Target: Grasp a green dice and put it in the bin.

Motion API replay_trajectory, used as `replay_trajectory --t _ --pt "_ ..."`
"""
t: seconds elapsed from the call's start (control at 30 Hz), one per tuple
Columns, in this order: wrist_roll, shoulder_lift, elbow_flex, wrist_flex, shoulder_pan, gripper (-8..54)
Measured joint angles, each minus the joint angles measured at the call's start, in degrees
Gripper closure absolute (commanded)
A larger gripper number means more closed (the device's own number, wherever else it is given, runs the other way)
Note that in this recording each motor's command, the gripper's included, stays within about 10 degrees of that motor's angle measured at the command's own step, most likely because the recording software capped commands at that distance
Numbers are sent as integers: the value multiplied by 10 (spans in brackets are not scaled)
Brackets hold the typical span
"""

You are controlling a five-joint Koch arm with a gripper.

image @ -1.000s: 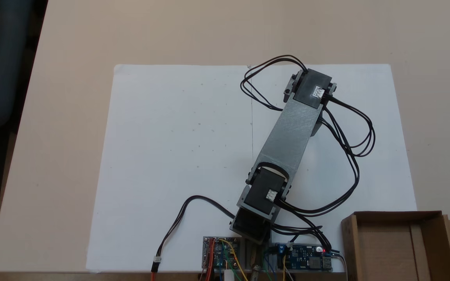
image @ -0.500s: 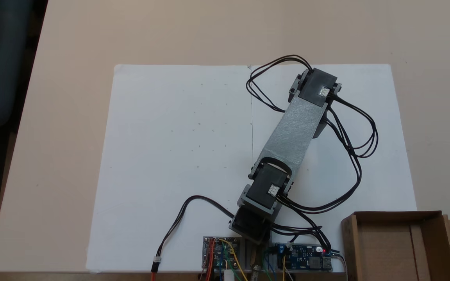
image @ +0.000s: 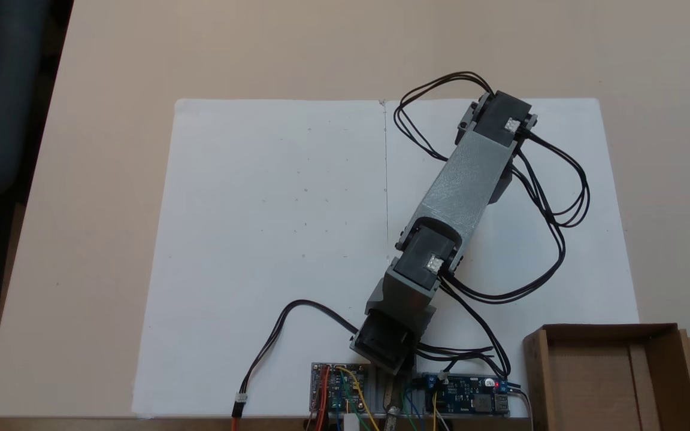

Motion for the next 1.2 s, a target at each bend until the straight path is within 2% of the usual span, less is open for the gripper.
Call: replay_trajectory --t 0.33,1.2 --pt "1 -47 -18 -4 0 9" --pt "24 -66 -18 -15 0 17"
